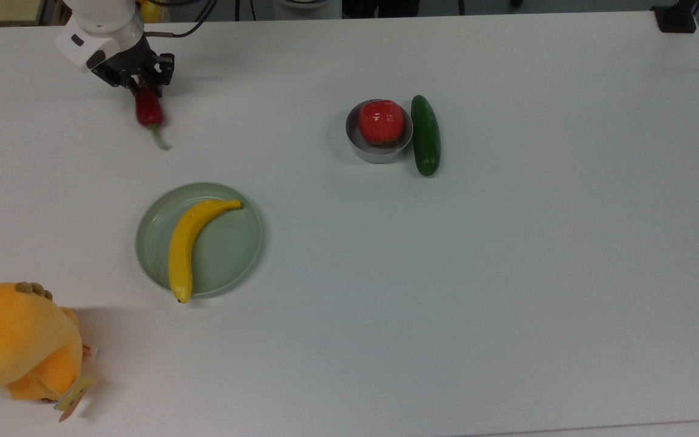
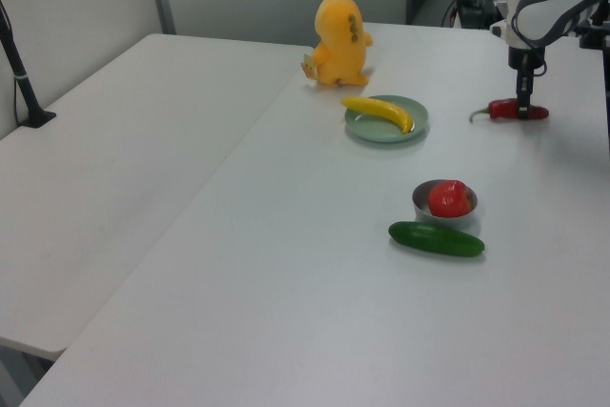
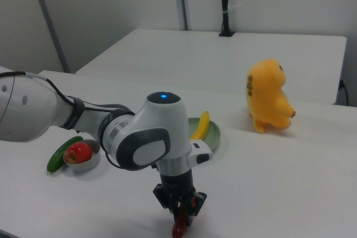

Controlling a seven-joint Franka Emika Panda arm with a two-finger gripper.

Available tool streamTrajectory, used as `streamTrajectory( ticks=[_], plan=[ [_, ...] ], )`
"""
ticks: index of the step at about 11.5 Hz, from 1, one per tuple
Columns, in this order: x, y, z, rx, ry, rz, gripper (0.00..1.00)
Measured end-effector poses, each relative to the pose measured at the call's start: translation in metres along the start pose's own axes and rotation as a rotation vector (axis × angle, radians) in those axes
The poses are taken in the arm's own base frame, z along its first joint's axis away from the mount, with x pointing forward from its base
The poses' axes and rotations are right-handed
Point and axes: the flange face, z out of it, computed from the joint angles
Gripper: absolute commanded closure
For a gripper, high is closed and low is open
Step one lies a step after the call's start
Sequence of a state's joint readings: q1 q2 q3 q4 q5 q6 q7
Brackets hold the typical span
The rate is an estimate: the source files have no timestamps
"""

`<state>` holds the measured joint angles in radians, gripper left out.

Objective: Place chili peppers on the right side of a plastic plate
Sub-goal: 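Close the gripper on the red chili pepper's stem end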

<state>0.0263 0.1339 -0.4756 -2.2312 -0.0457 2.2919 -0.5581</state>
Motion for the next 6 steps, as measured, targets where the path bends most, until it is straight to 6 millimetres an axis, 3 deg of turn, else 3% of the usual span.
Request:
streamTrajectory(
  ticks=[4,6],
  plan=[
    [0.001,0.001,-0.003,-0.003,0.007,-0.049,0.81],
    [0.007,0.005,-0.017,-0.007,0.038,-0.038,0.81]
  ],
)
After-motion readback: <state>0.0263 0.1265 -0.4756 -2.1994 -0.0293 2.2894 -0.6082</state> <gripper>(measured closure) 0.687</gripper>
